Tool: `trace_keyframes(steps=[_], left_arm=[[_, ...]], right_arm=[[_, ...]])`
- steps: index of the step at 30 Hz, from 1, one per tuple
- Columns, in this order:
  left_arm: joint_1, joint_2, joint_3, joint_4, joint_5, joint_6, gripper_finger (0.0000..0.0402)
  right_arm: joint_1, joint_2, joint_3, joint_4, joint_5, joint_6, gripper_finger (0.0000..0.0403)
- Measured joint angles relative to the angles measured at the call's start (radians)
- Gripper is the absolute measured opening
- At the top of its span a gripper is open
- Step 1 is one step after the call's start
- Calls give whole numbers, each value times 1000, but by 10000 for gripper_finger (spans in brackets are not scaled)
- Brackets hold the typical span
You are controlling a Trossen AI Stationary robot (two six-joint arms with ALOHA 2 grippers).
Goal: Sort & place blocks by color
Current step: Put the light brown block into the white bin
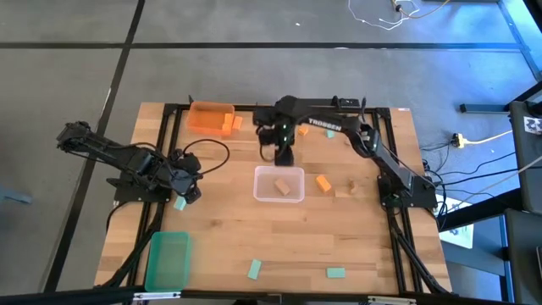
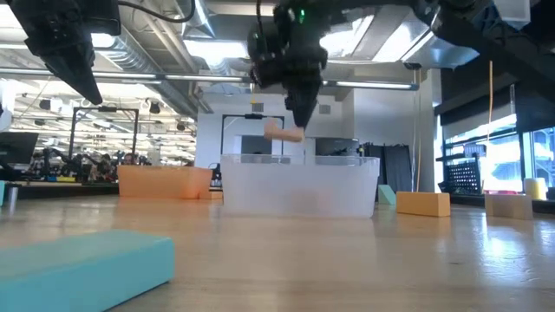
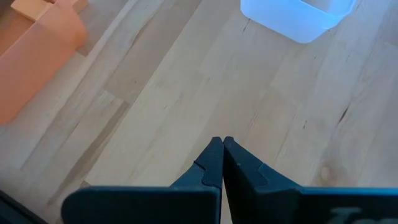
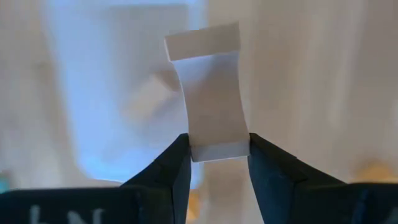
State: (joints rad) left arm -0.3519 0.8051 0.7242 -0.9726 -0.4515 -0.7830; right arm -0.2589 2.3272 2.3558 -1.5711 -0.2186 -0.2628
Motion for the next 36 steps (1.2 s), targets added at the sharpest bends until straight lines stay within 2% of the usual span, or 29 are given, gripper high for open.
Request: trace_keyframes(steps=[6, 12, 23, 36], left_arm=[[0, 0, 0, -3, 0, 0, 0], [0, 0, 0, -4, 0, 9, 0], [0, 0, 0, -4, 31, 17, 0], [0, 0, 0, -6, 43, 26, 0]], right_arm=[[139, -2, -17, 0, -45, 0, 132], [221, 0, -83, 46, 92, 79, 132], [209, 0, -233, 218, 94, 127, 147], [208, 0, -317, 324, 94, 152, 158]])
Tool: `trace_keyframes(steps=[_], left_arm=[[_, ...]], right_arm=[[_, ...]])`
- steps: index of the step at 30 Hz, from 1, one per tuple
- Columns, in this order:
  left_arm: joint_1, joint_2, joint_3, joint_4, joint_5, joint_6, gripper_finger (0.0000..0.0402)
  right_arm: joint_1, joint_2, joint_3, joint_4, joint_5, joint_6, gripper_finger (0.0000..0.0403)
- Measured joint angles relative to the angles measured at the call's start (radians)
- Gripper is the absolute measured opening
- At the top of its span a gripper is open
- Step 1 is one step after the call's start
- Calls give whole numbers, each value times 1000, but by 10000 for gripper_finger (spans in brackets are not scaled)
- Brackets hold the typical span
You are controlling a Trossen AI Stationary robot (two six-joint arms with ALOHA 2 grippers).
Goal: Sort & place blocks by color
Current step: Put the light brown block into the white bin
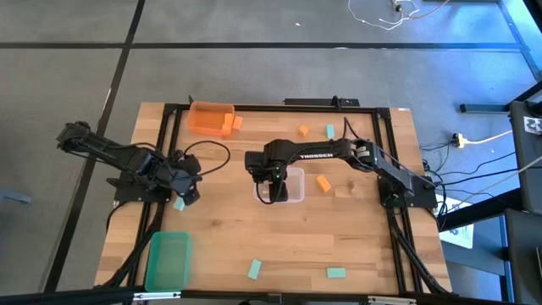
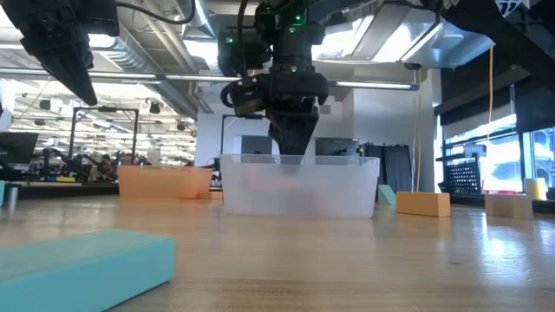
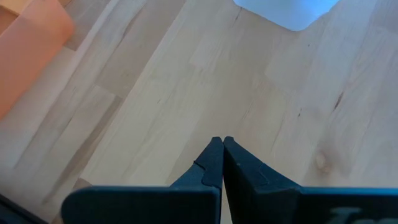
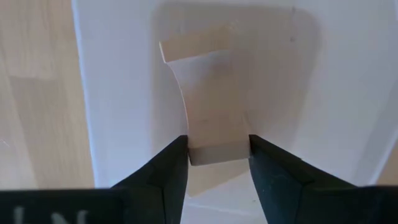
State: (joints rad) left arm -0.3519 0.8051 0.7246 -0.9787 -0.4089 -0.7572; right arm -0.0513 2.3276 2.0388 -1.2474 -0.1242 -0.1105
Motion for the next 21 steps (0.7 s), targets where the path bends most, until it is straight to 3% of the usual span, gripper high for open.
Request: trace_keyframes(steps=[7, 16, 21], left_arm=[[0, 0, 0, 0, 9, 5, 0], [0, 0, 0, 0, 10, 5, 0], [0, 0, 0, -7, 41, -61, 0]], right_arm=[[0, 0, 7, 16, -19, -4, 130], [0, 1, 7, 31, -25, -2, 229], [0, 0, 8, 0, -27, -2, 245]])
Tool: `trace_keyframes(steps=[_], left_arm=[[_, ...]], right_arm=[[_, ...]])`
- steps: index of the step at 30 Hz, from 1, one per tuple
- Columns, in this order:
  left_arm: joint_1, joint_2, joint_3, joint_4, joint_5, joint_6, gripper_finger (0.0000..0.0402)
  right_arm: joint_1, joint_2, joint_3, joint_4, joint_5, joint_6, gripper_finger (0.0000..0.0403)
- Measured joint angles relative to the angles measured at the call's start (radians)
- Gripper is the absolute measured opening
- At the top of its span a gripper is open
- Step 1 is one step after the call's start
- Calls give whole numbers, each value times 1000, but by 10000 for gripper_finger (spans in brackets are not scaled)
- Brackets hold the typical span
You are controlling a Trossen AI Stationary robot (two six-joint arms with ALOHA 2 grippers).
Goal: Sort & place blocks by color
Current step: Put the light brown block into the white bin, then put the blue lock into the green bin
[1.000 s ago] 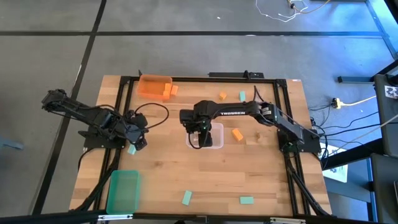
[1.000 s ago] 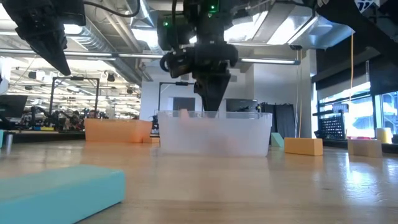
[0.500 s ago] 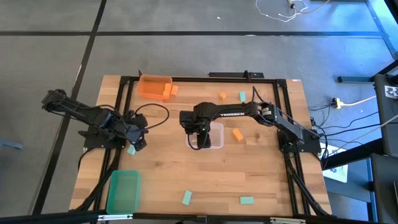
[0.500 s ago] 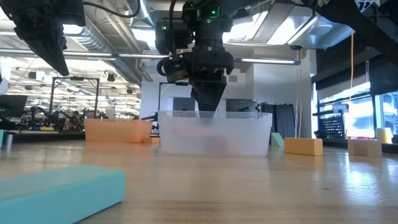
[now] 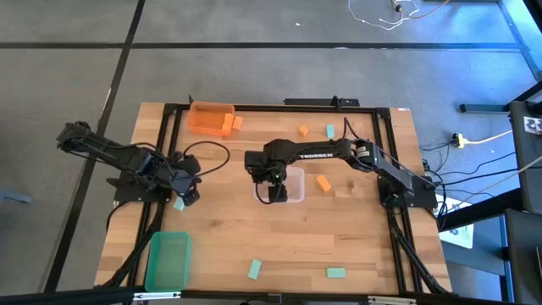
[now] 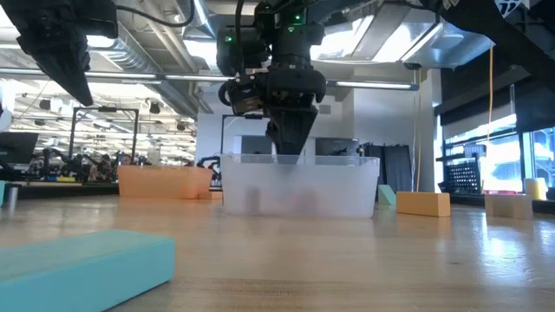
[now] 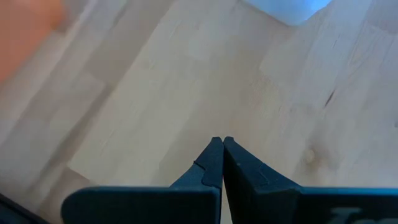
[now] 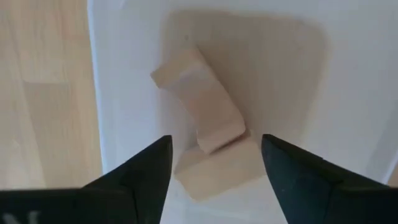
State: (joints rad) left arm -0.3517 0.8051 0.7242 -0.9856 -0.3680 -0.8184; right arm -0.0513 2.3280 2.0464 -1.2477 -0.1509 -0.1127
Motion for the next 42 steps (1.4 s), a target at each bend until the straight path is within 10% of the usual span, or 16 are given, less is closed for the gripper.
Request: trace_keyframes(steps=[11, 30, 42], left_arm=[[-3, 0, 0, -212, 26, -220, 0], [-85, 203, -1, -93, 224, -195, 0], [-190, 221, -1, -66, 218, -365, 0]], right_arm=[[15, -170, 1, 57, 0, 4, 247], [96, -399, -16, 134, 1, -42, 248], [88, -727, -504, 538, 1, 83, 248]])
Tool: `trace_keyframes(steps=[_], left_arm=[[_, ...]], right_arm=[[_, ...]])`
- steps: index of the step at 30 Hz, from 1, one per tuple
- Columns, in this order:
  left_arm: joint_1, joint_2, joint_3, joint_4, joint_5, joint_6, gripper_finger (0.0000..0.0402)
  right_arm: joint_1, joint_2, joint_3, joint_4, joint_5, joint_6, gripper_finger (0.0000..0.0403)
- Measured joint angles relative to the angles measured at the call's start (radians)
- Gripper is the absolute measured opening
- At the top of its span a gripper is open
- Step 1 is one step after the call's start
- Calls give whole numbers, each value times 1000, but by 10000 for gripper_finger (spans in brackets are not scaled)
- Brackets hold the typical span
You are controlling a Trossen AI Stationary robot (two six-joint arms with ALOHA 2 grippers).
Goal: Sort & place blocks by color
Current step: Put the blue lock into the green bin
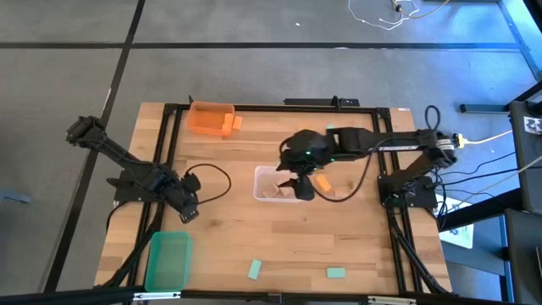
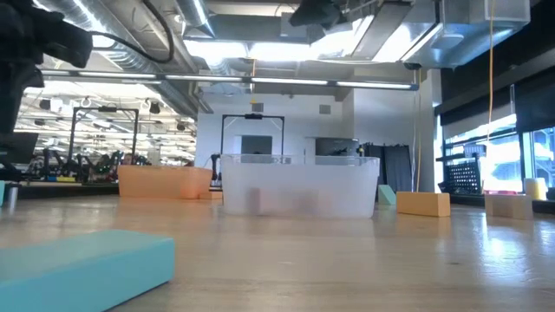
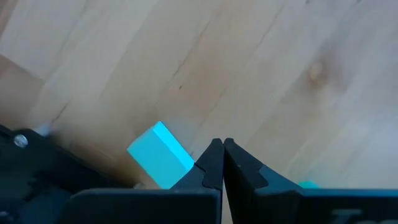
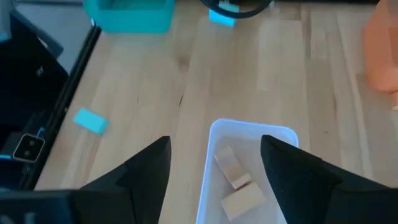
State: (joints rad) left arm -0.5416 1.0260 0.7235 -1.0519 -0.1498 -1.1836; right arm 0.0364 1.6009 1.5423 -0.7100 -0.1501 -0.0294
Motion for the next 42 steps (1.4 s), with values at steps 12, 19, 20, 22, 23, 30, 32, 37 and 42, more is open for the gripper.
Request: trace_keyframes(steps=[12, 19, 20, 22, 23, 30, 32, 37, 42], left_arm=[[-12, 3, 0, 23, -24, -98, 0], [-12, 3, 0, 23, -24, -292, 0], [-12, 3, 0, 22, -24, -316, 0], [-12, 3, 0, 22, -23, -346, 0], [-12, 3, 0, 22, -16, -352, 0], [-12, 3, 0, 9, -22, -352, 0], [-11, 3, 0, -4, -24, -356, 0], [-11, 3, 0, -12, -7, -373, 2], [-10, 3, -22, -15, 13, -524, 40]], right_arm=[[5, -66, -173, 68, 0, -1, 248], [5, -66, -180, 52, 0, -1, 248], [5, -66, -180, 57, 0, -1, 248], [5, -66, -180, 60, 0, -1, 248], [5, -66, -180, 60, 0, -1, 248], [5, -66, -180, 59, 0, -1, 248], [5, -66, -180, 59, 0, -1, 248], [5, -66, -180, 59, 0, -1, 248], [5, -66, -179, 59, 0, -1, 248]])
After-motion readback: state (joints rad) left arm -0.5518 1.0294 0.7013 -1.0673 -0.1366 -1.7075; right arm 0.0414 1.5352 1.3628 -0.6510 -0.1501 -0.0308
